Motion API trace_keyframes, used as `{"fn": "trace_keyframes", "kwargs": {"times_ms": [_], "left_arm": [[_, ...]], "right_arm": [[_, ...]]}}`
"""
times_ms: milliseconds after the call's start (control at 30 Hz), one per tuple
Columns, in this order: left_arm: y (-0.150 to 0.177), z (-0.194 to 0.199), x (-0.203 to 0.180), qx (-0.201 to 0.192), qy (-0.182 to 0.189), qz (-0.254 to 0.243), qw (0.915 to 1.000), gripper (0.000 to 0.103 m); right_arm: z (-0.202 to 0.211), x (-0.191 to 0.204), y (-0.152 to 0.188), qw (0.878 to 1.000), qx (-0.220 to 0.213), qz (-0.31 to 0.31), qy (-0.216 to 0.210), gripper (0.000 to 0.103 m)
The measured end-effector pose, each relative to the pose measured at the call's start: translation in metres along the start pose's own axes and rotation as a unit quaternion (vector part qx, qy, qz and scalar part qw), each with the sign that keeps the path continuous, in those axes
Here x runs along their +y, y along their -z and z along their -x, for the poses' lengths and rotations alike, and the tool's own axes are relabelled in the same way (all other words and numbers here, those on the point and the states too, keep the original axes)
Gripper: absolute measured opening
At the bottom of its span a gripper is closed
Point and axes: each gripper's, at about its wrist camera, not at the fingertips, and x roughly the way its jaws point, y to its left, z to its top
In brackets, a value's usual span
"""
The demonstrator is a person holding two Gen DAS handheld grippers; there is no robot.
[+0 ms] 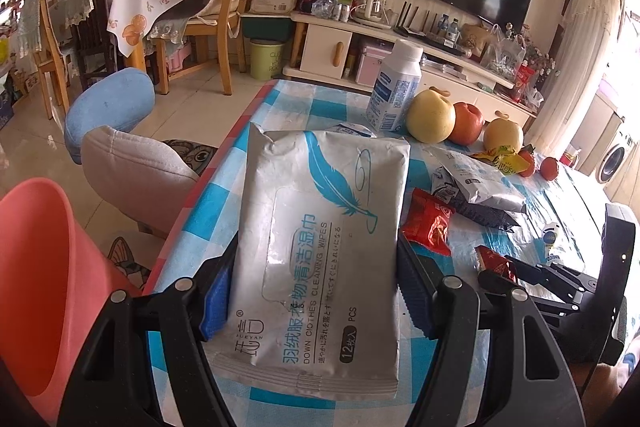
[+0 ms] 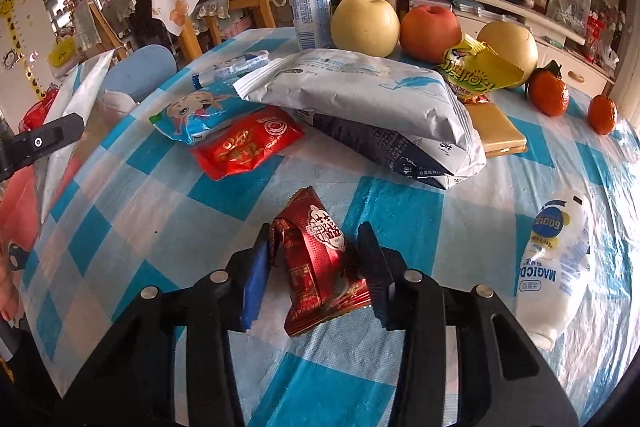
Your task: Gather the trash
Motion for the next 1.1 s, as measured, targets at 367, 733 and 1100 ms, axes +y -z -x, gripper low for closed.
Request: {"fn": "trace_keyframes", "kwargs": {"times_ms": [367,733,1100], "left_arm": [[-0.002,0.007,0.010,-0.011,-0.005,0.016,0.9998,0.070],[-0.013,0.040,0.055,-0.057,-0.029,0.071,0.9955,0.070],[-0.004,0.075,0.179,-0.078,-0.170,0.201,0.9615,0.070]], "right_arm": [[0.008,0.013,0.004,1.000,-0.015,0.010,0.008,0.031],[0.041,0.090,-0.031,0.995,-0.057,0.039,-0.074,0.030],[0.046,0.238,-0.080,0.968,-0.069,0.097,-0.222,0.031]]}}
